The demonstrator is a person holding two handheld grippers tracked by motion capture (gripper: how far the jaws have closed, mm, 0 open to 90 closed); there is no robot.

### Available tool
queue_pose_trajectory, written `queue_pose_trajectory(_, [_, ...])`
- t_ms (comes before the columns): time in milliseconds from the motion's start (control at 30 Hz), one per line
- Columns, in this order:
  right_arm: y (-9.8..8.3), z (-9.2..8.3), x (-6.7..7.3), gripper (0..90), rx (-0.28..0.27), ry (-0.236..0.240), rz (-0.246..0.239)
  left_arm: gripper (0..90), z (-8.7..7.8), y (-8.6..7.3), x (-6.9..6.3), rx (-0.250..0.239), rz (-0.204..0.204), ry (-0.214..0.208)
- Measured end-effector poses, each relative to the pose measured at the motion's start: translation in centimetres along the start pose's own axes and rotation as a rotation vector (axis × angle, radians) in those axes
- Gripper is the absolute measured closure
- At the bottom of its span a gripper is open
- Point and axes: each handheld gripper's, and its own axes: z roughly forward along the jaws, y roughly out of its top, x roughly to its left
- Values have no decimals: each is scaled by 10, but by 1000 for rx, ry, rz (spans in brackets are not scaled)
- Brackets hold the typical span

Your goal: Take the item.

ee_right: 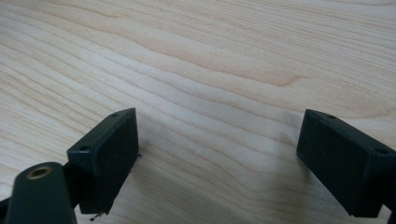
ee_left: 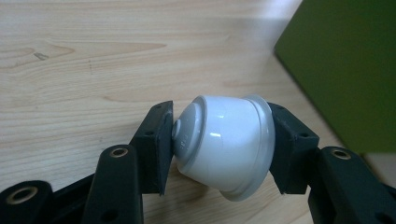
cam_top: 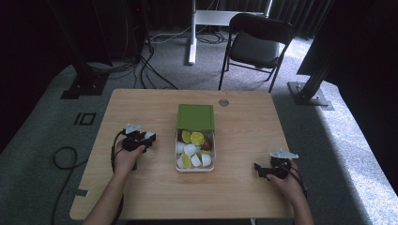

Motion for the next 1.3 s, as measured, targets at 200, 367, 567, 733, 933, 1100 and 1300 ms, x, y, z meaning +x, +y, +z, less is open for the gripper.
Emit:
queue_pose_trajectory(200, [0, 0, 0, 125, 0, 0, 0, 366, 2, -1, 1, 33, 36, -23])
queue_pose_trajectory(367, [0, 0, 0, 124, 0, 0, 0, 244, -1, -2, 2, 21, 18, -48])
queue_pose_trajectory(567, [0, 0, 0, 125, 0, 0, 0, 233, -14, -1, -1, 1, 53, -50])
queue_pose_trajectory(733, [0, 0, 0, 124, 0, 0, 0, 233, -26, -5, -4, 8, 87, -59])
queue_pose_trajectory(933, [0, 0, 0, 125, 0, 0, 0, 232, -43, -14, -8, 4, 137, -90])
queue_pose_trajectory(1100, [0, 0, 0, 124, 0, 0, 0, 232, -58, -27, -17, 17, 216, -123])
queue_pose_trajectory(1300, [0, 0, 0, 124, 0, 0, 1, 231, -73, -39, -28, 39, 284, -195])
